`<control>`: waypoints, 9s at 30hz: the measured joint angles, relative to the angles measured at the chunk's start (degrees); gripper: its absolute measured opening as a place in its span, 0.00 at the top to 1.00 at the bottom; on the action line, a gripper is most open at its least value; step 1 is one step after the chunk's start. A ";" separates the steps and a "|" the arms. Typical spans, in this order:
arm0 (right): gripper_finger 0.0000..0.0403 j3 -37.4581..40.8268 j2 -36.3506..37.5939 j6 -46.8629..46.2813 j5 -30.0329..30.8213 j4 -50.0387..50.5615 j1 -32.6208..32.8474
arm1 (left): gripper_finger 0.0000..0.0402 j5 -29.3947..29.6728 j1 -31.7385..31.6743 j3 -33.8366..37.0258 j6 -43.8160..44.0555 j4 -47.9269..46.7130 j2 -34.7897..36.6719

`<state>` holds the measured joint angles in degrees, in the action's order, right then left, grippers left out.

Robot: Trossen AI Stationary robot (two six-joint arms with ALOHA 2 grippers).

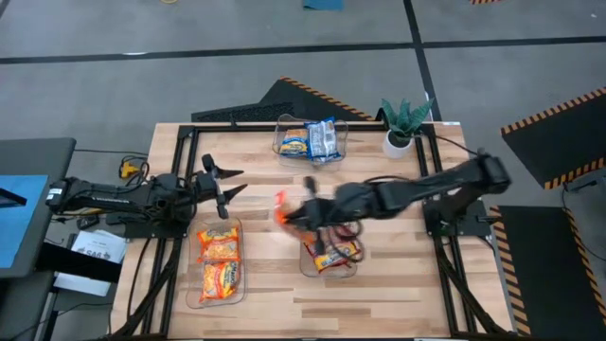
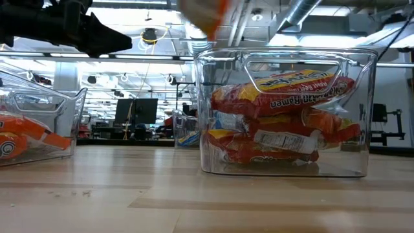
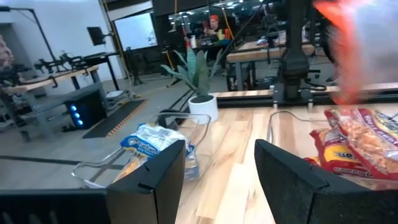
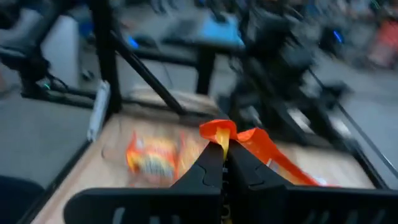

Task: Sort Maruchan noodles
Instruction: Put the orange noodle pack into the left transparent bin, then return to Home Position

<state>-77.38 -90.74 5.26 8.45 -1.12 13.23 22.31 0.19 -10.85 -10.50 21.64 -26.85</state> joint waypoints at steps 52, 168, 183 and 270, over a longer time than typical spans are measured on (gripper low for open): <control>0.43 -29.05 -31.86 4.02 -31.32 23.66 -9.65 | 0.54 7.79 0.00 -0.02 0.42 -1.78 0.02; 0.88 77.02 77.79 -14.86 6.29 -2.32 -7.60 | 1.00 -18.37 0.94 10.47 2.80 -19.18 26.64; 0.88 77.05 90.57 -14.71 6.69 -6.65 -6.90 | 1.00 -18.42 1.05 10.47 2.79 -19.34 26.75; 0.88 77.09 90.60 -14.78 6.60 -2.11 -6.99 | 1.00 -18.48 1.03 10.47 2.78 -19.26 26.46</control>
<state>-0.30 -0.14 -9.52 15.04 -3.22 6.24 3.84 1.21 -0.38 -7.73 2.37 -0.38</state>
